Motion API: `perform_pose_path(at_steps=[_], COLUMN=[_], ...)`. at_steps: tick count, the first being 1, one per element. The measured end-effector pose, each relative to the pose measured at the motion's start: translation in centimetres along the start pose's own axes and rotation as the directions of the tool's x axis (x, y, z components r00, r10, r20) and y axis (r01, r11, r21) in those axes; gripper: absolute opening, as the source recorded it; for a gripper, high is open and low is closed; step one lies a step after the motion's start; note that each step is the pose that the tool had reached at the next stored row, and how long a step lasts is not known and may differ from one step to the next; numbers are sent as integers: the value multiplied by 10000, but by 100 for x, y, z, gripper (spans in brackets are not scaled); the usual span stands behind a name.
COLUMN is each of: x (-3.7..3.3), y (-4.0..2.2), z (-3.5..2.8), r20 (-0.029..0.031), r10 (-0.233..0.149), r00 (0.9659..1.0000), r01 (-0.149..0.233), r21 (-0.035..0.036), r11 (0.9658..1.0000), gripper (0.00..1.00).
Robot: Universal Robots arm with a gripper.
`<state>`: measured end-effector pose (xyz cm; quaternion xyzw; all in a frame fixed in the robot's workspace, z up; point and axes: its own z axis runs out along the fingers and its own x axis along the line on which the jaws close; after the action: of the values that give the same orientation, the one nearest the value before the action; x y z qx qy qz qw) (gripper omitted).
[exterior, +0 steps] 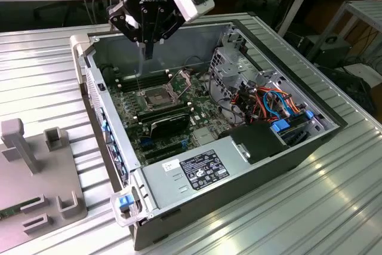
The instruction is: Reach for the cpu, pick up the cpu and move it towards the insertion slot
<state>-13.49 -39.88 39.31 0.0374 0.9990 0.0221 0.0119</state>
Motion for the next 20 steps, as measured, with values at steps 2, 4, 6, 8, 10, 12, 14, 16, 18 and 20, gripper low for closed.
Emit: perform_pose_path(at_steps=[2, 4, 6, 8, 10, 12, 14, 16, 18, 20], x=[30, 61, 95, 120, 141, 170, 188, 213, 239, 253], y=[-2, -5, -7, -9, -11, -13, -14, -16, -18, -19], z=[-1, -1, -1, -2, -2, -2, -2, -2, -1, -1], r20=[0, 0, 0, -2, -6, -9, -18, -22, -24, -27], r10=[0, 0, 1, 1, 0, 1, 1, 1, 1, 2], r00=[10000, 10000, 10000, 10000, 10000, 10000, 10000, 10000, 10000, 10000], r01=[0, 0, -1, -1, 0, -1, -1, -1, -1, -2], r21=[0, 0, -1, -1, 0, 1, 2, 2, 1, 2], r11=[10000, 10000, 10000, 10000, 10000, 10000, 10000, 10000, 10000, 10000], gripper=[11, 11, 11, 11, 11, 11, 11, 11, 11, 11])
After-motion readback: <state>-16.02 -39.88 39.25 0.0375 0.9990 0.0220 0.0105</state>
